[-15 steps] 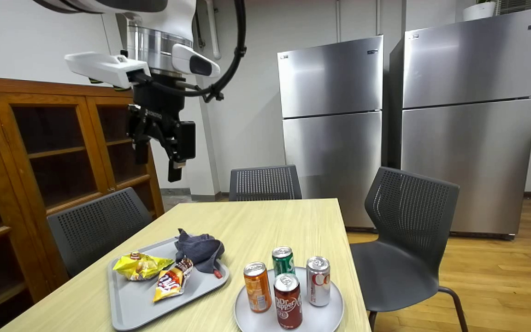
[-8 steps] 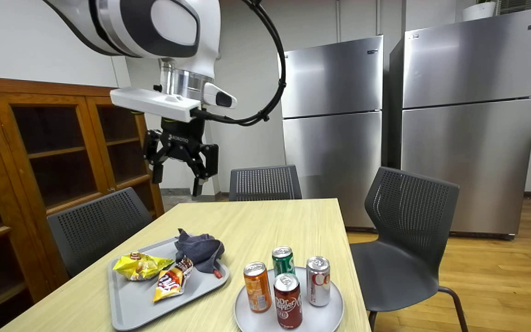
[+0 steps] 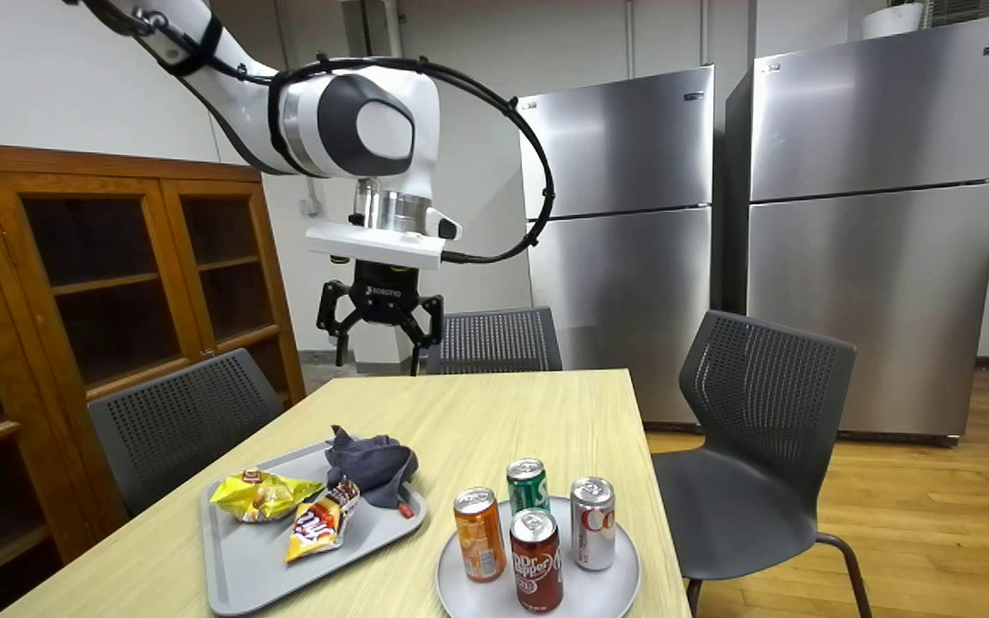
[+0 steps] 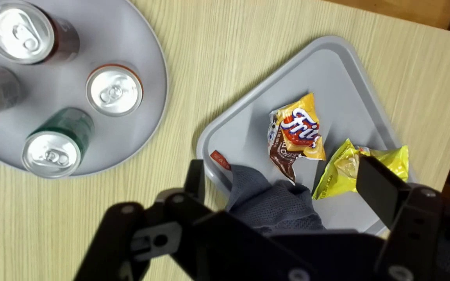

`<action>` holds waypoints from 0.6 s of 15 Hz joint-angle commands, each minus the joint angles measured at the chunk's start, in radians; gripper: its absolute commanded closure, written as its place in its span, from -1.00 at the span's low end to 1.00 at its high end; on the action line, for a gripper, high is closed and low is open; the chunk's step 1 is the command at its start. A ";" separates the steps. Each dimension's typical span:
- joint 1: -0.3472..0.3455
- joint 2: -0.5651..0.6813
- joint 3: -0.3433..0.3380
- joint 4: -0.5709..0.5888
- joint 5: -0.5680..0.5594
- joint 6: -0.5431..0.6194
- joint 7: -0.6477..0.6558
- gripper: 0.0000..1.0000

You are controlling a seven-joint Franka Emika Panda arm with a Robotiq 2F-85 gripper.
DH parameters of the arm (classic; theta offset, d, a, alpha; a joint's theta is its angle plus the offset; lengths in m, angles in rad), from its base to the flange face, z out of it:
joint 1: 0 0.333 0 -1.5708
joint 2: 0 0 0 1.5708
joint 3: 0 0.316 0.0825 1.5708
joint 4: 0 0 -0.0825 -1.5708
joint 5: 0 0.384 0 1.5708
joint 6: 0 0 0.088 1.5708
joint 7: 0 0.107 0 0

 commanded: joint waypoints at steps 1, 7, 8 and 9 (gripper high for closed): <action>-0.011 0.136 0.054 0.109 0.049 0.036 -0.077 -1.00; -0.013 0.277 0.159 0.193 0.055 0.137 -0.051 -1.00; -0.009 0.299 0.177 0.205 0.040 0.163 -0.040 -1.00; -0.007 0.318 0.193 0.213 0.031 0.189 -0.035 -1.00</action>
